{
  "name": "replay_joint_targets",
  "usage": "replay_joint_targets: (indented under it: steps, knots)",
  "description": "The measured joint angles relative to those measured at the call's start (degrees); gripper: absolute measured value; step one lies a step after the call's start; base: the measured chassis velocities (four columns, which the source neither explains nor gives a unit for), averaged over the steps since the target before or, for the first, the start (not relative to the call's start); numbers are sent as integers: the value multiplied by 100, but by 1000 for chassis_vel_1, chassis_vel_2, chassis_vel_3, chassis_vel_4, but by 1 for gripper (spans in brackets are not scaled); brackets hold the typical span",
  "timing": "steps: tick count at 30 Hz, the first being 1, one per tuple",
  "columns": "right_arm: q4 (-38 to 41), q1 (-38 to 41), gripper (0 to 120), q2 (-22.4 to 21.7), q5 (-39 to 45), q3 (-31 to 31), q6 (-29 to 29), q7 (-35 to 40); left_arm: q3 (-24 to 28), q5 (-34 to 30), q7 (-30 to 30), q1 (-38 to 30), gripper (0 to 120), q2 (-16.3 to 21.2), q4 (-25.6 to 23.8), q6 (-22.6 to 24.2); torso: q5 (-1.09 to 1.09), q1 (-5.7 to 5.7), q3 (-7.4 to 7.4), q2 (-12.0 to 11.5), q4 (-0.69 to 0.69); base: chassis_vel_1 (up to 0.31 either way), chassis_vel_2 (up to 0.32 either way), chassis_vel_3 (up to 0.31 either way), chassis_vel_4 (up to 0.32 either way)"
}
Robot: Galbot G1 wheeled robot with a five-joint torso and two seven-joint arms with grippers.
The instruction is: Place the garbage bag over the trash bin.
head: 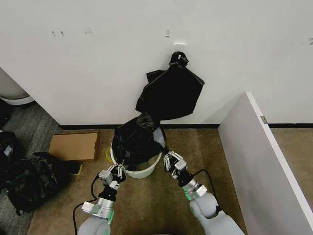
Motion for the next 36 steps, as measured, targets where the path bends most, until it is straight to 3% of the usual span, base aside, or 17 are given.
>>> replay_joint_targets:
  steps: [5, 17, 23, 27, 36]
  knots:
    - [286, -414, 0, -459, -270, -253, -51, 250, -434, 113, -341, 516, 0, 220, -596, 111, 0, 0, 0, 0, 0, 0, 0, 0, 0]
    - [259, -662, 0, -799, -538, -530, -339, 859, -1020, 1321, -1135, 1441, 0, 288, -861, 218, 1, 0, 0, 0, 0, 0, 0, 0, 0]
    - [11, -671, 0, -696, -593, -722, -409, 1074, -1053, 1709, -1385, 1569, 0, 249, -593, 218, 0, 0, 0, 0, -1, 0, 0, 0, 0]
    - [-321, -555, 0, -395, -608, -850, -385, 1105, -1062, 1994, -1783, 1546, 0, 197, -373, 385, -1, 0, 0, 0, 0, 0, 0, 0, 0]
    - [-677, -380, 0, -65, -556, -726, -356, 1146, -1048, 2043, -2326, 1289, 0, 161, -240, 747, 0, 0, 0, 0, 0, 0, 0, 0, 0]
